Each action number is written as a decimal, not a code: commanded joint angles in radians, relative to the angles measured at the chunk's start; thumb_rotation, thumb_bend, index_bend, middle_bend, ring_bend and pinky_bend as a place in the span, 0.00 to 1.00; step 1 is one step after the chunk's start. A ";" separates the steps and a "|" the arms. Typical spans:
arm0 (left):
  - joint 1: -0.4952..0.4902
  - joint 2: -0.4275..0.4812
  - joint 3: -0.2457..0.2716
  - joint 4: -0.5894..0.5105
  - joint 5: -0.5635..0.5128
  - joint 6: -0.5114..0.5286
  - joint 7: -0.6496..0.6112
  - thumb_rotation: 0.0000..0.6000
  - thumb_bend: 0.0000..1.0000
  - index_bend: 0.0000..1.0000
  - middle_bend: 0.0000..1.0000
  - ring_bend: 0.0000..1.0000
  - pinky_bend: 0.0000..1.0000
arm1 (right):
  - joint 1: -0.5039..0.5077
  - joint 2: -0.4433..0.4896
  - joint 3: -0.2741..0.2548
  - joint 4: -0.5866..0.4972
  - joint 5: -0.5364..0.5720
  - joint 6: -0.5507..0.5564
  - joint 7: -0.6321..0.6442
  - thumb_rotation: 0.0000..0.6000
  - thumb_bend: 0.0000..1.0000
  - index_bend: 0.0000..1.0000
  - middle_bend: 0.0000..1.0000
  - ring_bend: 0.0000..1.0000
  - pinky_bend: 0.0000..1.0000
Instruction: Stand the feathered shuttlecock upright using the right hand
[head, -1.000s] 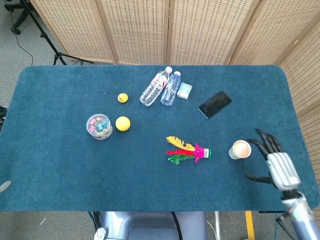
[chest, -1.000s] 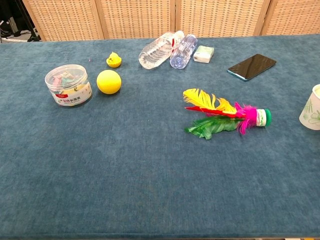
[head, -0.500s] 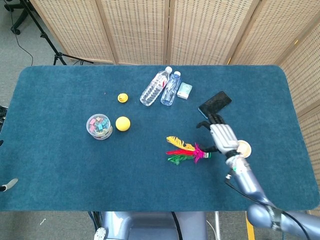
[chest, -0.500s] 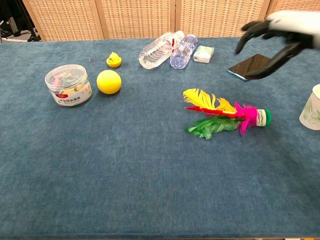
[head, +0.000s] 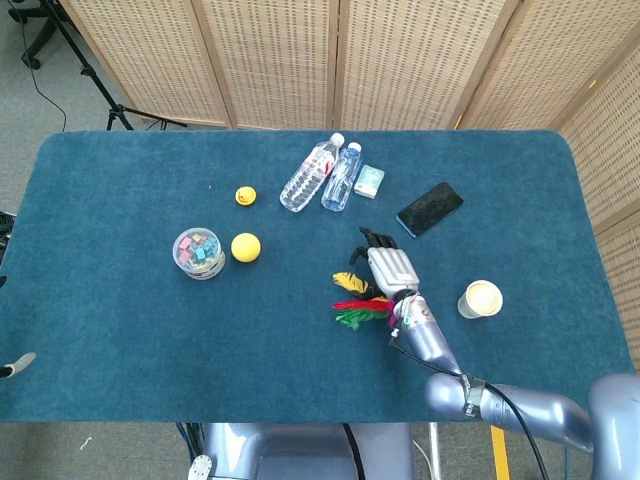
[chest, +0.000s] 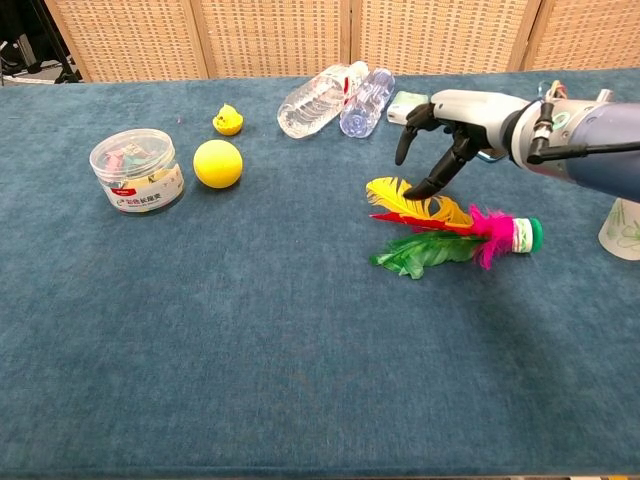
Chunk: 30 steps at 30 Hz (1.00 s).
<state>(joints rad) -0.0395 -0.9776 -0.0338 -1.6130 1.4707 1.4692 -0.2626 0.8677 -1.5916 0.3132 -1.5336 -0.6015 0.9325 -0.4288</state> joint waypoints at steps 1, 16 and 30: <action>0.000 0.002 0.001 0.000 0.000 -0.001 -0.003 1.00 0.00 0.00 0.00 0.00 0.00 | 0.006 -0.002 -0.005 0.014 0.026 -0.010 0.002 1.00 0.26 0.37 0.00 0.00 0.00; 0.005 0.001 0.001 0.007 0.005 0.009 -0.023 1.00 0.00 0.00 0.00 0.00 0.00 | 0.040 -0.031 0.008 0.076 0.157 -0.087 0.063 1.00 0.34 0.46 0.00 0.00 0.00; 0.006 0.004 0.000 0.012 0.006 0.011 -0.039 1.00 0.00 0.00 0.00 0.00 0.00 | 0.044 -0.062 0.002 0.098 0.143 -0.115 0.126 1.00 0.46 0.59 0.00 0.00 0.00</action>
<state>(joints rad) -0.0338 -0.9735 -0.0341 -1.6013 1.4767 1.4803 -0.3017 0.9103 -1.6521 0.3163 -1.4370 -0.4574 0.8183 -0.3041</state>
